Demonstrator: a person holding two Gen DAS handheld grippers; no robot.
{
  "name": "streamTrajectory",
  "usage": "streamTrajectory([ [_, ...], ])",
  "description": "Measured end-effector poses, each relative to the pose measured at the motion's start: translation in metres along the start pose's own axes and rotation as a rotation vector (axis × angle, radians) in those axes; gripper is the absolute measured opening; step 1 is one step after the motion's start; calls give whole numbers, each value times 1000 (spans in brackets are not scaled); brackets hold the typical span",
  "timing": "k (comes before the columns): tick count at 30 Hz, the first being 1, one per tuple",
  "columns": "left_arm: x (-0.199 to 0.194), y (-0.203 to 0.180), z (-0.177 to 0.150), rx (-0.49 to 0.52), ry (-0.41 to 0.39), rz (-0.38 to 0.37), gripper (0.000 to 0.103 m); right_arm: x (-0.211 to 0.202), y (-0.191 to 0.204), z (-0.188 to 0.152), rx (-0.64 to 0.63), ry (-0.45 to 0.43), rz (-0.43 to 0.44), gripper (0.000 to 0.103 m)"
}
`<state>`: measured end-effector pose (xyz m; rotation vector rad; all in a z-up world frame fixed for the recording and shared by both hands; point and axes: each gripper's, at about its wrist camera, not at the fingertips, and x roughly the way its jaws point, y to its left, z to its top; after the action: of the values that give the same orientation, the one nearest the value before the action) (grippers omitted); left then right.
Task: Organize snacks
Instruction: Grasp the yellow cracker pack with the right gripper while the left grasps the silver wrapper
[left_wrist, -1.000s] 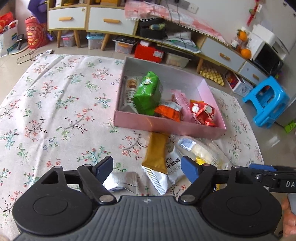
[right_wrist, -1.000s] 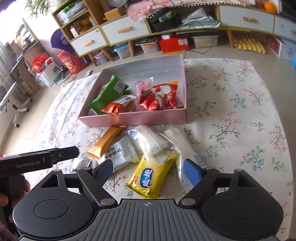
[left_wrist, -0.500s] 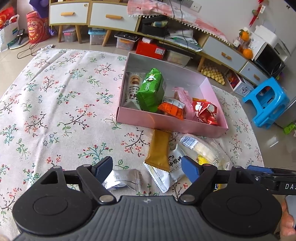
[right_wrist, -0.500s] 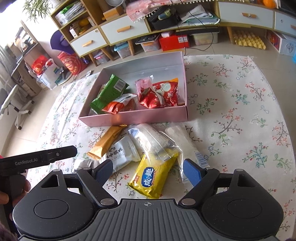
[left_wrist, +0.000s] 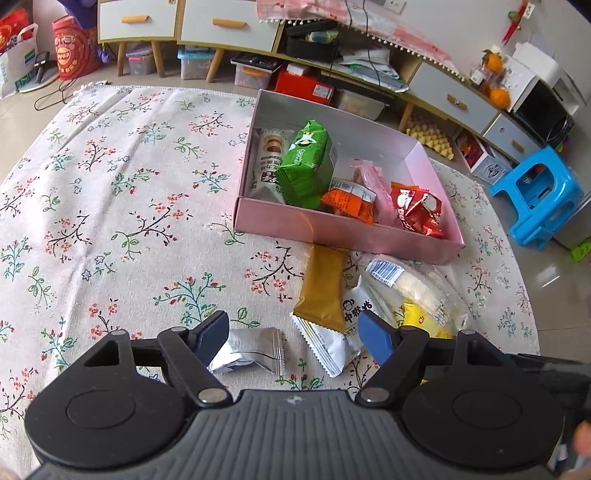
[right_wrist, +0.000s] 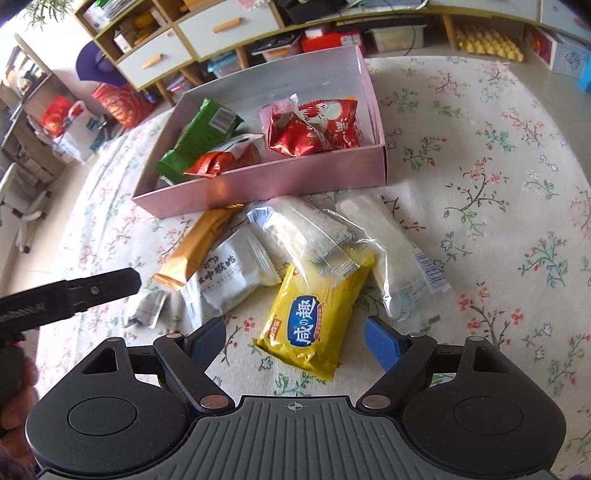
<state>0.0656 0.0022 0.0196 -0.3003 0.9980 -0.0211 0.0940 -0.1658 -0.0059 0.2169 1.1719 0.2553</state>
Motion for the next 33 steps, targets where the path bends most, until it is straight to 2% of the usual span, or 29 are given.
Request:
streamTrajectory([
  [5, 0, 1, 0, -2, -3, 2, 74, 15, 9, -7, -19, -11, -40, 83],
  [8, 0, 2, 1, -9, -2, 3, 74, 19, 12, -10, -38, -28, -76, 69],
  [9, 0, 3, 1, -11, -3, 3, 74, 19, 13, -10, -46, -34, -85, 60],
  [11, -1, 5, 2, -15, -7, 2, 74, 16, 9, -10, -19, -34, -63, 54],
  [17, -2, 7, 4, -24, -8, 2, 74, 7, 4, -10, 77, 12, 47, 53],
  [23, 0, 8, 4, -26, -7, 5, 74, -5, 17, -11, 78, 32, 156, 53],
  [28, 4, 11, 5, -37, -2, 7, 73, -26, 19, -4, 70, -27, 214, 53],
  [33, 8, 12, 6, -32, -2, 12, 73, -40, 5, 7, 116, -81, 230, 53],
])
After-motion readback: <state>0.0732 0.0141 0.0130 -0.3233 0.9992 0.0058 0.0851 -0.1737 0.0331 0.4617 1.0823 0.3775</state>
